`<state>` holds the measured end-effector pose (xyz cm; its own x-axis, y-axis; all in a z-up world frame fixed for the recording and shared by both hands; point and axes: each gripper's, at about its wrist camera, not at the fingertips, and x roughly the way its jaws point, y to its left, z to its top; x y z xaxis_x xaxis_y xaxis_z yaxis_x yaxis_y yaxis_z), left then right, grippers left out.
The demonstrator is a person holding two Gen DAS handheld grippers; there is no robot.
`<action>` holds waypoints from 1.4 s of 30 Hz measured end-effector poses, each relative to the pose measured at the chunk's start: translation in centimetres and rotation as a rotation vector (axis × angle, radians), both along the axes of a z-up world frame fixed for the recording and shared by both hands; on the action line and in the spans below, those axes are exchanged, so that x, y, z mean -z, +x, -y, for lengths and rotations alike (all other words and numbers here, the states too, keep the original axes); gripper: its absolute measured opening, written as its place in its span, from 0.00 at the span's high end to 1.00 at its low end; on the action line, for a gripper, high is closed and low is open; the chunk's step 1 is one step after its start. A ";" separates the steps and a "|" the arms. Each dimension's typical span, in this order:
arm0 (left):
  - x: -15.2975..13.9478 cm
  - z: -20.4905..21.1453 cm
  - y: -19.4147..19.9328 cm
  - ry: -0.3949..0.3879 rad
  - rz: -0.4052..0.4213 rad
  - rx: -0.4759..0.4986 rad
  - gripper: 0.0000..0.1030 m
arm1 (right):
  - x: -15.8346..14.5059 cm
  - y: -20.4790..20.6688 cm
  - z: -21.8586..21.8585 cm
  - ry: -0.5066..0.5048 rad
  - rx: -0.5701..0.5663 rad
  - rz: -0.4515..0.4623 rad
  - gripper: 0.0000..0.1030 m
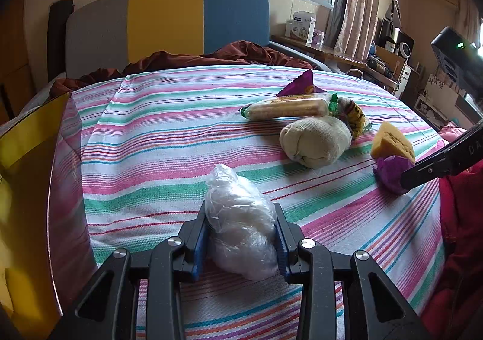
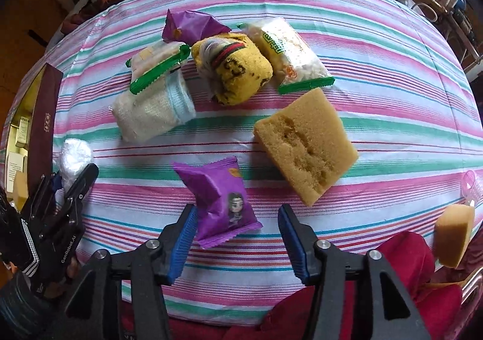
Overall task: Organize objects
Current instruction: 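Hold the white bundle with the left tool while the right tool approaches a purple packet, then carry the white bundle with the left tool into the gold tray and release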
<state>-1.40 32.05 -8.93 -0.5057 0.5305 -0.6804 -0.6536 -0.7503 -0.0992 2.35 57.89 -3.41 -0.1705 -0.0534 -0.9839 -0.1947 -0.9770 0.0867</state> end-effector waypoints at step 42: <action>-10.3 9.0 -1.1 0.147 0.038 -0.098 0.65 | -0.6 0.5 -1.1 -0.003 -0.085 0.012 0.65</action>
<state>-2.53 23.08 1.36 -0.5353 0.5752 -0.6185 -0.5719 -0.7857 -0.2358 2.85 59.03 -2.80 -0.1529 -0.0705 -0.9857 -0.1124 -0.9897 0.0882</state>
